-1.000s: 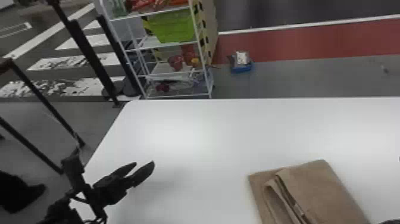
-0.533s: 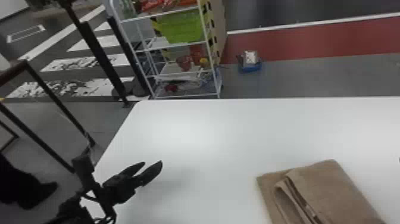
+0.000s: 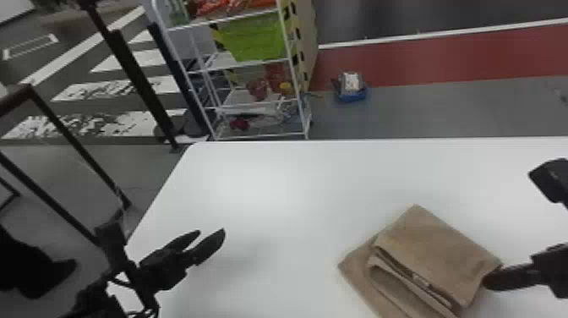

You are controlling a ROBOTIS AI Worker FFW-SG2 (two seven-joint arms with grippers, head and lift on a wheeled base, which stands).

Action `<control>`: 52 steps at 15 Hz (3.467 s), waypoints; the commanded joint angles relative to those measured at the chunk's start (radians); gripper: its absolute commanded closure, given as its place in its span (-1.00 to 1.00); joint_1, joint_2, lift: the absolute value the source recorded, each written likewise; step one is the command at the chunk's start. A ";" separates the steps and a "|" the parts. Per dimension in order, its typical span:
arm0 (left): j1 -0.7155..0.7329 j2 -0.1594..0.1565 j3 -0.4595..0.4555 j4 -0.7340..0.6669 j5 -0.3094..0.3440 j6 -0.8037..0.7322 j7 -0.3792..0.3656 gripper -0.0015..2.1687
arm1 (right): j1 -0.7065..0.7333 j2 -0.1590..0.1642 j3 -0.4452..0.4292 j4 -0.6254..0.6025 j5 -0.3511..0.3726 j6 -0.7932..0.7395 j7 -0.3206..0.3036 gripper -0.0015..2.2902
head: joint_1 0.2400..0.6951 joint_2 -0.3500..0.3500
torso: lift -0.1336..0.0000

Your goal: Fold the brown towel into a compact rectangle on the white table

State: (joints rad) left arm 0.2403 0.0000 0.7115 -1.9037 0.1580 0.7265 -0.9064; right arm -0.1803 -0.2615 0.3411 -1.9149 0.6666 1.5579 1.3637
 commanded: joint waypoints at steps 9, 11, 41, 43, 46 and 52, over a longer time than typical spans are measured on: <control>0.005 -0.003 0.005 0.000 0.012 0.000 -0.006 -0.98 | -0.231 0.191 -0.044 0.361 -0.001 0.014 -0.193 0.33 | 1.00 0.97 | -0.85; 0.005 -0.003 0.003 0.000 0.011 0.000 -0.006 -0.98 | -0.243 0.222 -0.063 0.376 -0.004 0.014 -0.206 0.33 | 1.00 0.91 | -0.85; 0.005 -0.003 -0.004 0.000 0.009 -0.003 0.008 -0.98 | -0.347 0.262 -0.099 0.516 -0.191 -0.202 -0.434 0.33 | 1.00 0.91 | -0.85; 0.005 -0.003 -0.004 -0.001 0.009 -0.003 0.006 -0.98 | -0.329 0.262 -0.100 0.493 -0.190 -0.196 -0.428 0.29 | 1.00 0.93 | -0.85; 0.005 -0.003 -0.004 -0.001 0.009 -0.003 0.008 -0.98 | -0.249 0.262 -0.120 0.330 -0.159 -0.181 -0.342 -0.23 | 1.00 0.96 | -0.85; -0.003 -0.003 -0.003 -0.014 0.009 0.003 0.003 -0.98 | -0.130 0.202 -0.226 0.077 -0.139 -0.196 -0.301 -0.90 | 1.00 0.99 | -0.85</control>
State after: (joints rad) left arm 0.2385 0.0000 0.7073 -1.9126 0.1667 0.7260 -0.9019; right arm -0.3156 -0.0361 0.1540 -1.8067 0.5233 1.3721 1.0641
